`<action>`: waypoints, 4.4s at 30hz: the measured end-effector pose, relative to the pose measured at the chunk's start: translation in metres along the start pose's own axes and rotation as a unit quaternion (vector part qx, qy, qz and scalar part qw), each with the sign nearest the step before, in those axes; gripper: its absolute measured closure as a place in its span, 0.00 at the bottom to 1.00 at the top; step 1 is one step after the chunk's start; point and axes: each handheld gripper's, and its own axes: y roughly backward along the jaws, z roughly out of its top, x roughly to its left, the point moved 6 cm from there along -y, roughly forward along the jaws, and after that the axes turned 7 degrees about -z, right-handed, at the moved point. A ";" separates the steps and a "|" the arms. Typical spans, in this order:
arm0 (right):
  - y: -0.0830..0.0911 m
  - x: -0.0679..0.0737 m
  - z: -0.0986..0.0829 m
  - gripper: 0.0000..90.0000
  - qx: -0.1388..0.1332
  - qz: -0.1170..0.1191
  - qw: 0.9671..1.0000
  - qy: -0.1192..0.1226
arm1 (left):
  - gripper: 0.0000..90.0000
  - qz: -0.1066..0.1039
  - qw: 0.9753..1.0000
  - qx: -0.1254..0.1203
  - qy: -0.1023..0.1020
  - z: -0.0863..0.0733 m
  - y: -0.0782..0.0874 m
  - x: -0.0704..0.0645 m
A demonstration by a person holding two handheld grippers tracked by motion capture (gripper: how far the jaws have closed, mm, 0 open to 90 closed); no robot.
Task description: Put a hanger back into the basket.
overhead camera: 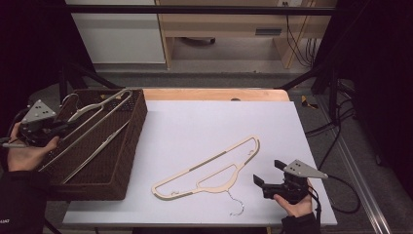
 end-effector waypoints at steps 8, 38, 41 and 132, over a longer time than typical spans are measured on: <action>0.000 0.000 0.000 0.07 -0.001 0.000 1.000 -0.001 | 0.95 -0.005 0.999 0.037 -0.003 -0.021 -0.027 -0.007; 0.000 0.001 0.001 0.07 -0.002 0.000 1.000 0.000 | 0.74 -0.056 0.994 0.091 0.040 -0.051 -0.038 -0.026; 0.001 0.001 0.001 0.07 -0.002 -0.001 1.000 0.001 | 0.71 -0.054 0.995 0.068 0.044 -0.046 -0.029 -0.029; -0.054 0.097 -0.059 0.91 0.184 -0.018 0.979 0.089 | 0.10 -0.241 0.967 -0.075 0.025 -0.010 -0.113 -0.283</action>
